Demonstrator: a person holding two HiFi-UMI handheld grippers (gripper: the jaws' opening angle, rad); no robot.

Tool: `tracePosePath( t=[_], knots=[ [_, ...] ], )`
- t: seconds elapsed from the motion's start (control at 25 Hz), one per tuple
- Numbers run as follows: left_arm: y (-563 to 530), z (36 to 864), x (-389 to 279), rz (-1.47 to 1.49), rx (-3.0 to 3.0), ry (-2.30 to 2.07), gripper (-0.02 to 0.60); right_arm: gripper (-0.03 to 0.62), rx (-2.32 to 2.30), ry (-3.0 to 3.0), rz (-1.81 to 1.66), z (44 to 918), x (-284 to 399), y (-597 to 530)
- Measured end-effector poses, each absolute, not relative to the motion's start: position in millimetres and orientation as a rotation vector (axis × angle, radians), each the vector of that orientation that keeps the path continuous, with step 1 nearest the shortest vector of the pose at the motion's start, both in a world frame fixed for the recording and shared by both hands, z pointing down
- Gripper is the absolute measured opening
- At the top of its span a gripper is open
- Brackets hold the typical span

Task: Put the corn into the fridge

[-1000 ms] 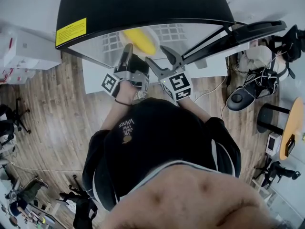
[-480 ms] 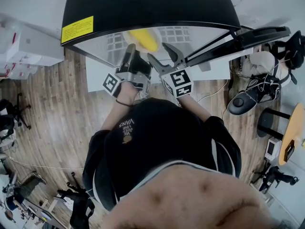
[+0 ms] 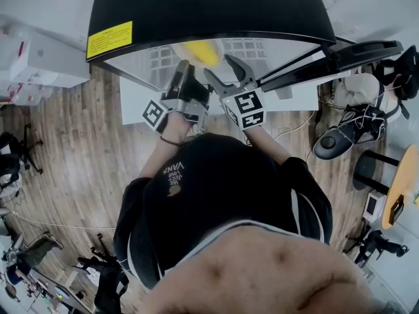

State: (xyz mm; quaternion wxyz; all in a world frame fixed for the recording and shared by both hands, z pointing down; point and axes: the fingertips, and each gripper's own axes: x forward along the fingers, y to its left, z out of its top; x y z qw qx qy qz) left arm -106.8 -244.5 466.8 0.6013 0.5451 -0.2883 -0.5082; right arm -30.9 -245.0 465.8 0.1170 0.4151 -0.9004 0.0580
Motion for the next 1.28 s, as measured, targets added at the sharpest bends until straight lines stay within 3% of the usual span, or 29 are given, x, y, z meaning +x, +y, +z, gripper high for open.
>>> tracePosePath(
  t=[1.28],
  knots=[
    [-244,468,-106,-1.161,1.283,-0.644,0.152,0.267,1.214,-2.635,0.18,470,-36,-257]
  ],
)
